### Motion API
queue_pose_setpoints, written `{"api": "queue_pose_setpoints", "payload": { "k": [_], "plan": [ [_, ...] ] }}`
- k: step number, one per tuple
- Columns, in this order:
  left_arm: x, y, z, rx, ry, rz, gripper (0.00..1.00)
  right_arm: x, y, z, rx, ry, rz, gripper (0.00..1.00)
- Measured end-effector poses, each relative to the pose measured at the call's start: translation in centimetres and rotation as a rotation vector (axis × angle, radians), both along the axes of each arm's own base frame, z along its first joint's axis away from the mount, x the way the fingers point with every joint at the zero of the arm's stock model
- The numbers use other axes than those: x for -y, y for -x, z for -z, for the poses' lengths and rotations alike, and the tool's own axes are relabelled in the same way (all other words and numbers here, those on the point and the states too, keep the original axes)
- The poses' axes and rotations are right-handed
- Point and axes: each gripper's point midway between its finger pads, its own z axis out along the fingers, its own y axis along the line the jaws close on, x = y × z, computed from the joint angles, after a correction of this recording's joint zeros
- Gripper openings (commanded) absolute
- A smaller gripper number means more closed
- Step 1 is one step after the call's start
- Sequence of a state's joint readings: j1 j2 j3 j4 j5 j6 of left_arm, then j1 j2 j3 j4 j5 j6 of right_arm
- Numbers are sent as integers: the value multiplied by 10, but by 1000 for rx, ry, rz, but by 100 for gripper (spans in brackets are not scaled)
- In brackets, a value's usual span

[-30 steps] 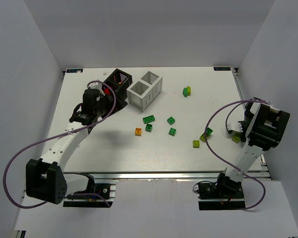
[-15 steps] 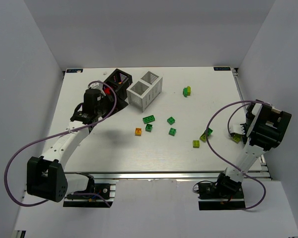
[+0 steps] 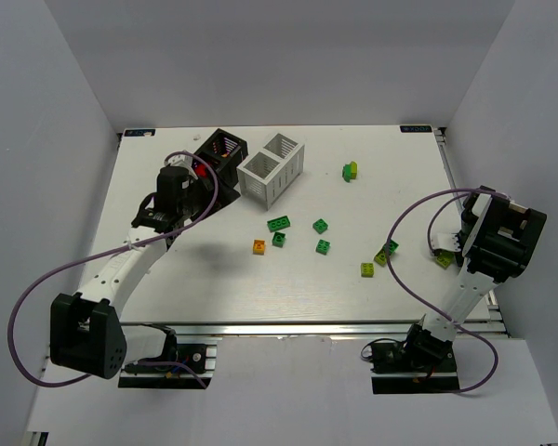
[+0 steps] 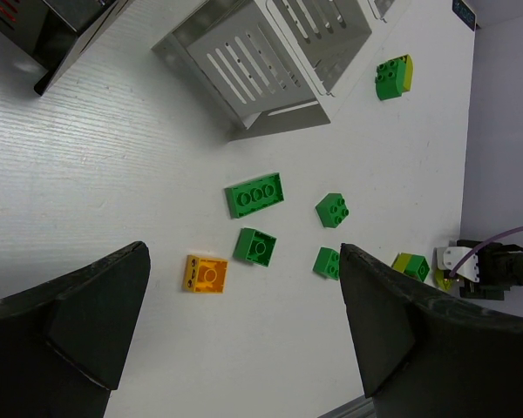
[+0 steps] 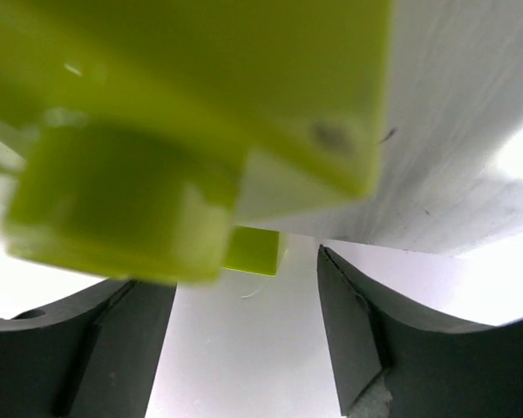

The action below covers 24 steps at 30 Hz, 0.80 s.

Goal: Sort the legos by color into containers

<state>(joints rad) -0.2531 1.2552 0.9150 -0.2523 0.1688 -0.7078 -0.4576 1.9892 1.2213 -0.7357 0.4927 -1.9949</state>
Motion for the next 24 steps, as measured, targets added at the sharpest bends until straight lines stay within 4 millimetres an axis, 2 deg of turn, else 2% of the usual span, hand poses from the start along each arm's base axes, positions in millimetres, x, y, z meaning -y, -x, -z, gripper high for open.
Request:
{"api": "queue_pose_setpoints", "payload": {
  "k": [1,11,19,24],
  "plan": [
    [0,0,0,0,0,0,98,0,0,0,1,0,-1,65],
    [0,0,-1,2,4,-2,98,0,-1,-1,2,-5,0,53],
    [1,-2,-3,9,10,-5,98,-8,6,3,-23,-47,2,46],
    [1,-2,-3,10,10,-4,98,-11,9,2,-37,-63,1,45]
  ]
}}
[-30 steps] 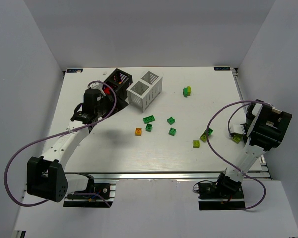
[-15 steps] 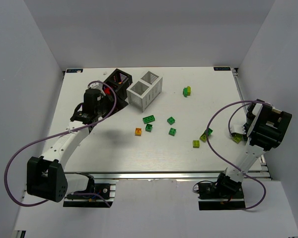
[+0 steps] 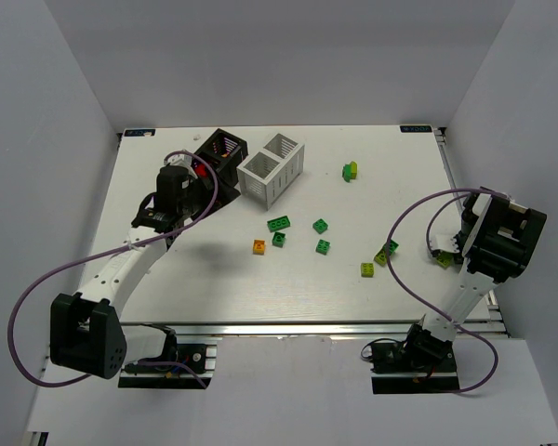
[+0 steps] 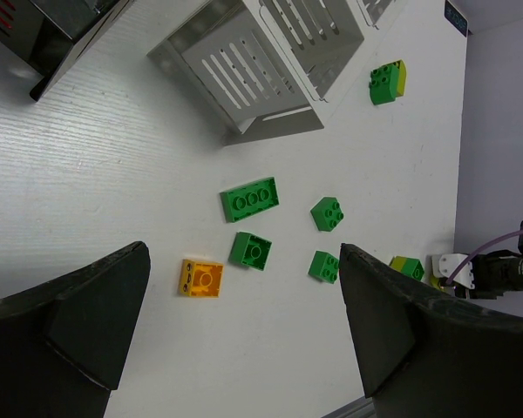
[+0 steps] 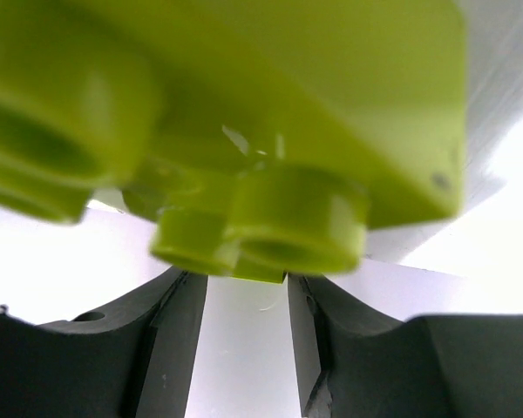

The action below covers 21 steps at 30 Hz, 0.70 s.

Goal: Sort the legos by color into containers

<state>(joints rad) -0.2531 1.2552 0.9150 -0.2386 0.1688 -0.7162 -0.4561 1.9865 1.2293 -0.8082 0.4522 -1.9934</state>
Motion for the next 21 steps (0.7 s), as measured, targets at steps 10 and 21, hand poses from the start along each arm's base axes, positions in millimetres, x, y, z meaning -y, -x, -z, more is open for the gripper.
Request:
{"api": "queue_pose_setpoints", "payload": {
  "k": [10,21],
  "plan": [
    [0,0,0,-1,2,-1,98,-9,3,0,-3,-28,26,54],
    [0,0,1,-2,5,-4,98,-22,6,0,-2,-64,44,59]
  ]
}}
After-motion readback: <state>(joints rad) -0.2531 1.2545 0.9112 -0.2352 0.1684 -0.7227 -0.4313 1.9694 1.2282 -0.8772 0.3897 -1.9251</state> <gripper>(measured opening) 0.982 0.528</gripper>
